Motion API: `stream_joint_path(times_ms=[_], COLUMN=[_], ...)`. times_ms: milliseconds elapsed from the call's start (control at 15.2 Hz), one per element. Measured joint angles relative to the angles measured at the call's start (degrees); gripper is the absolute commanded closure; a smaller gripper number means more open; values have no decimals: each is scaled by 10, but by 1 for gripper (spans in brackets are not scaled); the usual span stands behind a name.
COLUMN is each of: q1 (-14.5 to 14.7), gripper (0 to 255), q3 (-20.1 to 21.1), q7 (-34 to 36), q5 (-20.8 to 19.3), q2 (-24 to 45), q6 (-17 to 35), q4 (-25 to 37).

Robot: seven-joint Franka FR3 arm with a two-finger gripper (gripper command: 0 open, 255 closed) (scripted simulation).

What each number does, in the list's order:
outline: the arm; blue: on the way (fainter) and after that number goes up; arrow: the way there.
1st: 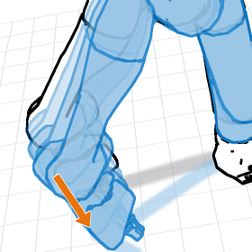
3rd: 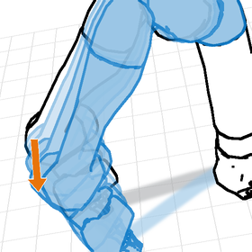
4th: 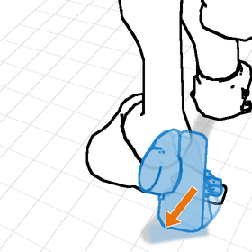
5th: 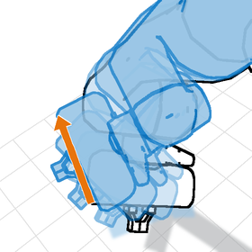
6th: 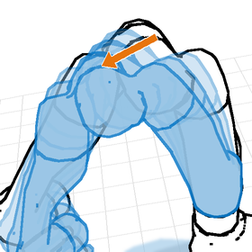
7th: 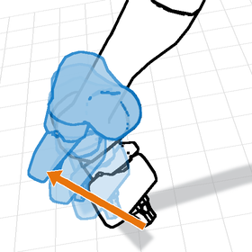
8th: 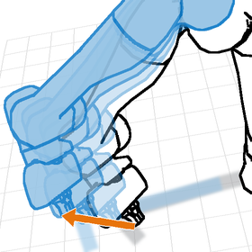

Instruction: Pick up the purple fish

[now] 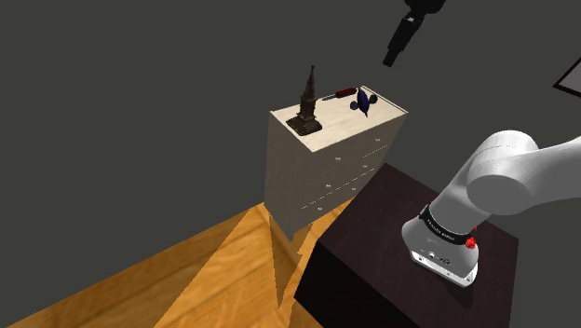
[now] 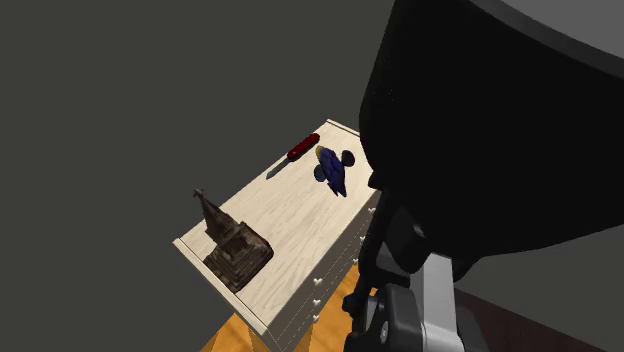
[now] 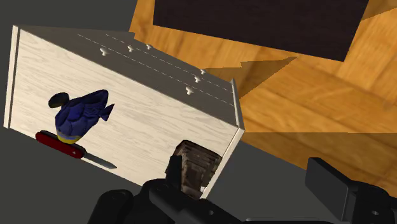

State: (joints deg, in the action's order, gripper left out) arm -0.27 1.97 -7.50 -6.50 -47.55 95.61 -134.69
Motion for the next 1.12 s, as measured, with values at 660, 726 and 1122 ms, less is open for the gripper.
stream_joint_path(times_ms=[660, 726, 1122], q1=[-36, -41, -70], gripper=[0, 0, 0], q3=[-63, -70, -117], q7=[-44, -48, -74], q5=[-61, -69, -112], q2=[50, 60, 134], q6=[115, 131, 225], q4=[-68, -74, -91])
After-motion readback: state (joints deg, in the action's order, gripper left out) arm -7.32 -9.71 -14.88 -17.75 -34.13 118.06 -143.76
